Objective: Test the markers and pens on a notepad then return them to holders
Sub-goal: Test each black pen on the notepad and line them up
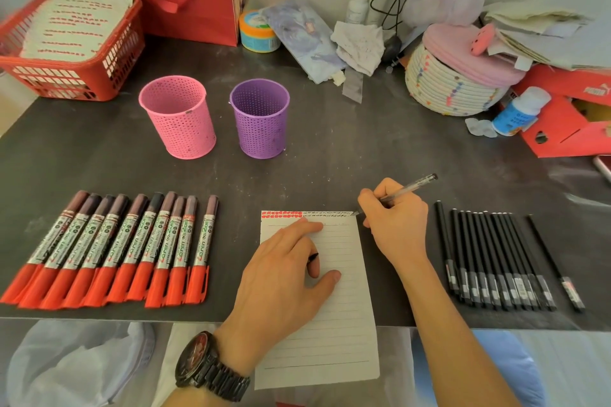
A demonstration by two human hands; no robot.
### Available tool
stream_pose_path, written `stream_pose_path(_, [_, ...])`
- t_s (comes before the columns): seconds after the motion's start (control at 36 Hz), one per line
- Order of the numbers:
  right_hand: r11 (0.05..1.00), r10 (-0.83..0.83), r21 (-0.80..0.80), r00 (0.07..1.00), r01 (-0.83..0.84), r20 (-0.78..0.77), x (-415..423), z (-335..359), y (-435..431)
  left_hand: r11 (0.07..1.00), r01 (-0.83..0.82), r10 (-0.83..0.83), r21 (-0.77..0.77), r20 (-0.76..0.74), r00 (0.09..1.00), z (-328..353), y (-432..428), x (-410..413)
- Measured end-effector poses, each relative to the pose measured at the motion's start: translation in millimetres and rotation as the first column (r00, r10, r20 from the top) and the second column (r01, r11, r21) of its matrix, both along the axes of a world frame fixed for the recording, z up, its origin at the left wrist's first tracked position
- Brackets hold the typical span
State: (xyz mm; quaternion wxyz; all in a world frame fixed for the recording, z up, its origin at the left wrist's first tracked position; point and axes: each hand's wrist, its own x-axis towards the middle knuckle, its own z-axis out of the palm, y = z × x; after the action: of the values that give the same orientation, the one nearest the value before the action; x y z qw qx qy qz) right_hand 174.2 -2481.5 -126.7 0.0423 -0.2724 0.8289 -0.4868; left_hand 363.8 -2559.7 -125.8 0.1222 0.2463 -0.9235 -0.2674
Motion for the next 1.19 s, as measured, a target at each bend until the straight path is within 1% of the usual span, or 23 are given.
stream_pose_path(0.11, [1.000, -0.009, 0.006, 1.000, 0.009, -0.009, -1, 0, -1, 1.000, 0.010, -0.011, 0.021, 0.040, 0.999, 4, -2, -1])
stream_pose_path(0.22, [1.000, -0.019, -0.003, 1.000, 0.019, -0.020, 0, -1, -2, 1.000, 0.023, -0.023, -0.001, 0.088, 0.996, 8, -3, -3])
stream_pose_path(0.28, [0.998, -0.044, -0.040, 0.999, 0.044, -0.004, 1, 1, -1, 0.999, 0.030, -0.028, -0.014, 0.101, 0.994, 11, -5, -4])
stream_pose_path(0.36, [0.979, -0.115, -0.157, 0.988, 0.130, 0.101, 3, 8, 0, 0.999, 0.046, -0.046, 0.001, 0.100, 0.994, 15, -10, -5])
stream_pose_path(0.42, [0.969, -0.111, -0.203, 0.979, 0.144, 0.169, 6, 14, 5, 0.997, 0.061, -0.063, 0.038, 0.055, 0.996, 17, -14, -5])
stream_pose_path(0.5, [0.953, -0.049, -0.279, 0.967, 0.121, 0.251, 18, 24, 17, 0.990, 0.069, -0.057, 0.120, -0.102, 0.993, 24, -17, -3])
stream_pose_path(0.56, [0.934, 0.003, -0.338, 0.940, 0.119, 0.340, 28, 30, 28, 0.986, 0.059, -0.028, 0.154, -0.194, 0.981, 29, -19, 0])
stream_pose_path(0.61, [0.916, 0.064, -0.384, 0.905, 0.113, 0.420, 37, 35, 38, 0.968, 0.055, 0.006, 0.244, -0.241, 0.970, 34, -21, 1])
stream_pose_path(0.67, [0.874, 0.166, -0.469, 0.829, 0.127, 0.534, 45, 40, 46, 0.937, 0.063, 0.029, 0.343, -0.257, 0.966, 36, -21, 0])
stream_pose_path(0.72, [0.830, 0.269, -0.538, 0.737, 0.150, 0.620, 51, 43, 53, 0.926, 0.055, 0.040, 0.372, -0.242, 0.969, 38, -21, -2])
stream_pose_path(0.75, [0.824, 0.291, -0.547, 0.716, 0.150, 0.635, 53, 44, 55, 0.928, 0.053, 0.037, 0.370, -0.233, 0.972, 38, -20, -3])
stream_pose_path(0.81, [0.825, 0.295, -0.546, 0.710, 0.149, 0.639, 58, 46, 59, 0.932, 0.061, 0.015, 0.358, -0.204, 0.979, 41, -19, -7])
stream_pose_path(0.89, [0.823, 0.268, -0.547, 0.745, 0.153, 0.611, 63, 50, 62, 0.905, 0.068, -0.004, 0.419, -0.151, 0.989, 47, -15, -13])
stream_pose_path(1.03, [0.829, 0.245, -0.549, 0.815, 0.105, 0.525, 66, 59, 65, 0.888, 0.044, 0.055, 0.457, -0.200, 0.978, 55, -7, -19])
stream_pose_path(1.11, [0.836, 0.241, -0.541, 0.819, 0.097, 0.520, 66, 62, 66, 0.888, 0.031, 0.075, 0.460, -0.211, 0.975, 56, -5, -20])
stream_pose_path(1.19, [0.844, 0.254, -0.530, 0.811, 0.081, 0.528, 66, 62, 67, 0.895, 0.047, 0.052, 0.444, -0.209, 0.976, 56, -2, -21])
